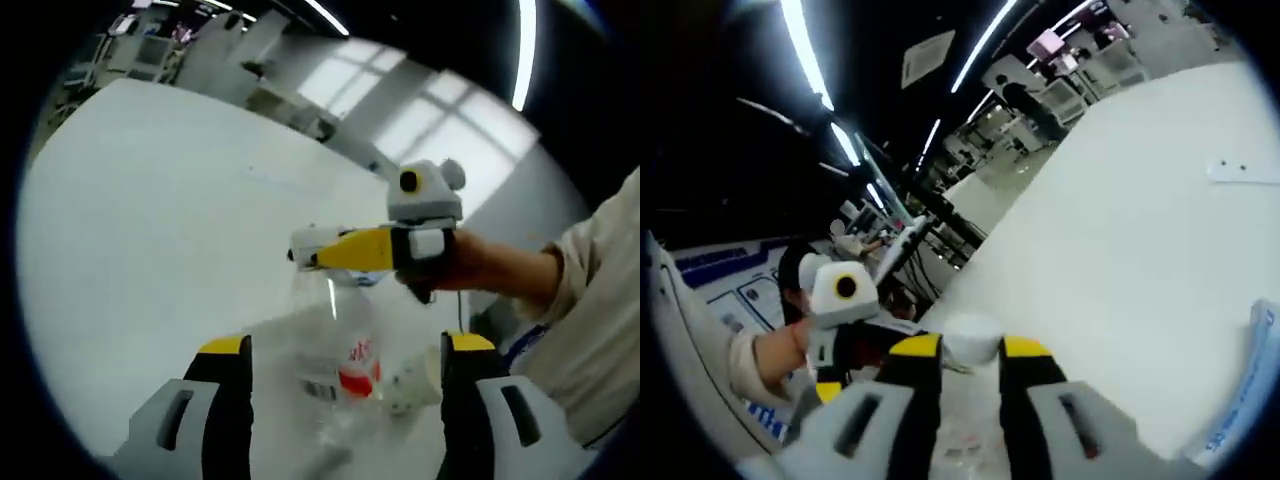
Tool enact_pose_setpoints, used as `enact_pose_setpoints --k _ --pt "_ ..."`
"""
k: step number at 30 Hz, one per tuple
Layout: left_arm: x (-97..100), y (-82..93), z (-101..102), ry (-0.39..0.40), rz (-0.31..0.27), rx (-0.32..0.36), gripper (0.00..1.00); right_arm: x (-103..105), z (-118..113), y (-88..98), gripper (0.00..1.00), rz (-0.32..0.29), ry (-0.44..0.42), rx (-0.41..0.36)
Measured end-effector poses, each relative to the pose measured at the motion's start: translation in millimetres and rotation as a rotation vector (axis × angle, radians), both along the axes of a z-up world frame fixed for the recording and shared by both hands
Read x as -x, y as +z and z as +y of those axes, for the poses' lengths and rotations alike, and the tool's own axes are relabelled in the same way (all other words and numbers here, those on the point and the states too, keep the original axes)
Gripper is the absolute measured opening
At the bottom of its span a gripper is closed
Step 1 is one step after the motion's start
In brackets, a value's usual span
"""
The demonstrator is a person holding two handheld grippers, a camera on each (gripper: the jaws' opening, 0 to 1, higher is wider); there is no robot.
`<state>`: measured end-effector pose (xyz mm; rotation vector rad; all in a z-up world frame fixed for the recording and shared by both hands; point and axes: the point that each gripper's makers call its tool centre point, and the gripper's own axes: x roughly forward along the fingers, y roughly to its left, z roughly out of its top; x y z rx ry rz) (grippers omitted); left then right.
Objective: Arrange the tabletop items into an orderly group along one side of the table until the central work area is clear of visible clutter.
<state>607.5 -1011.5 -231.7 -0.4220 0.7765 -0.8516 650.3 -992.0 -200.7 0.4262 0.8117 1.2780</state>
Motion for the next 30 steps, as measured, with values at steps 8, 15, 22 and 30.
enact_pose_setpoints --k 8,15,22,30 --pt "0.6 -14.8 -9.2 -0.088 -0.023 -0.043 0.43 3.2 0.0 7.4 0.18 -0.082 0.045 0.023" --pt "-1.4 -3.0 -14.2 -0.119 -0.112 -0.03 0.38 5.7 -2.5 21.0 0.18 -0.186 0.054 0.039" --pt "-17.9 6.2 -14.7 -0.145 -0.234 -0.115 0.37 -2.8 -7.1 37.7 0.18 -0.359 0.062 0.06" --pt "-43.3 17.3 -19.5 -0.174 -0.376 -0.201 0.36 -12.1 -13.2 53.7 0.18 -0.57 0.062 0.12"
